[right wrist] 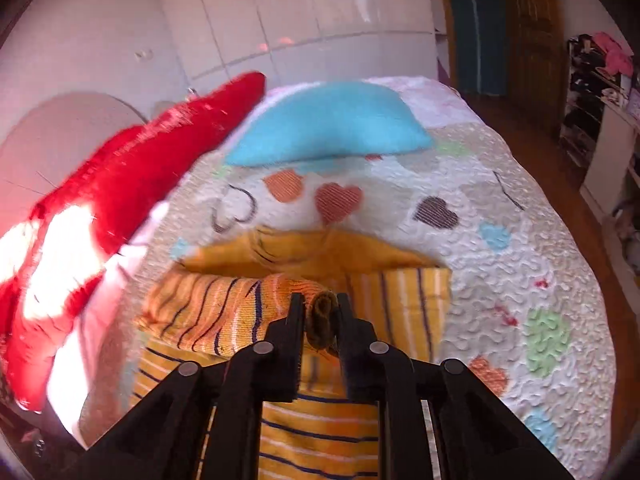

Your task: Fold small clothes

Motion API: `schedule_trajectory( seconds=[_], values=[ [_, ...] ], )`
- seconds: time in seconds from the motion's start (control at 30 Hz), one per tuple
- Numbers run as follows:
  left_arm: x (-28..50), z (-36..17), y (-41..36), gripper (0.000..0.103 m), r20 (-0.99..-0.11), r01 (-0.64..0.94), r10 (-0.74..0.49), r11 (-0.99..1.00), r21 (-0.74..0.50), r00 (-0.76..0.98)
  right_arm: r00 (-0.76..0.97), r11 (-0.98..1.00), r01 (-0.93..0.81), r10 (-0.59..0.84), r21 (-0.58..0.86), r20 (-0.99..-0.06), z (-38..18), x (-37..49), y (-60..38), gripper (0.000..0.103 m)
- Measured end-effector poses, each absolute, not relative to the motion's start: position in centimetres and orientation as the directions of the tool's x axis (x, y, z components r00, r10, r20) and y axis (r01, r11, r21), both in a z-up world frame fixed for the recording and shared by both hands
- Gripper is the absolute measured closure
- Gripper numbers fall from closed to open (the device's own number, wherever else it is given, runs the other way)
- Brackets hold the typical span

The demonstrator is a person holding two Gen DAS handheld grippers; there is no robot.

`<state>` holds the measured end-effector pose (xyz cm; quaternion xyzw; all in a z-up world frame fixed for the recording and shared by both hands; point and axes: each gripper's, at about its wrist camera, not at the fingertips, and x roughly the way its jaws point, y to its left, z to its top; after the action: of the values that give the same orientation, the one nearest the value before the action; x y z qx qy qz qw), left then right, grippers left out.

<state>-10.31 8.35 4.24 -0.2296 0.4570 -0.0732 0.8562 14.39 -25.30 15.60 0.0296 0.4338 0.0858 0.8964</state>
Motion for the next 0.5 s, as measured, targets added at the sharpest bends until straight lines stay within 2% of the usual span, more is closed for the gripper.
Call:
schedule_trajectory(
  seconds=[0.03, 0.1, 0.2, 0.27, 0.5],
  values=[
    [-10.3, 4.2, 8.4, 0.034, -0.751, -0.090, -0.334, 0.883, -0.461, 0.570, 0.579, 0.994, -0.091, 0.098, 0.055, -0.809, 13.9, 15.0, -25.8, 0.070],
    [-10.4, 4.3, 8.4, 0.034, -0.748, -0.093, -0.329, 0.883, -0.460, 0.576, 0.562, 0.999, -0.045, 0.020, -0.007, -0.827, 11.9, 14.9, -27.0, 0.069],
    [-10.6, 4.5, 8.7, 0.034, -0.749, -0.092, -0.319, 0.888, -0.450, 0.582, 0.567, 0.988, -0.050, 0.148, 0.146, -0.810, 11.2, 13.3, -27.7, 0.061],
    [-10.4, 4.3, 9.1, 0.034, -0.755, -0.109, -0.308, 0.888, -0.447, 0.579, 0.571, 0.976, -0.084, 0.211, 0.199, -0.793, 11.4, 12.7, -26.1, 0.061],
    [-10.8, 4.2, 9.2, 0.034, -0.759, -0.113, -0.277, 0.902, -0.417, 0.590, 0.483, 0.918, -0.326, 0.365, 0.224, -0.796, 10.2, 13.4, -13.3, 0.061]
  ],
)
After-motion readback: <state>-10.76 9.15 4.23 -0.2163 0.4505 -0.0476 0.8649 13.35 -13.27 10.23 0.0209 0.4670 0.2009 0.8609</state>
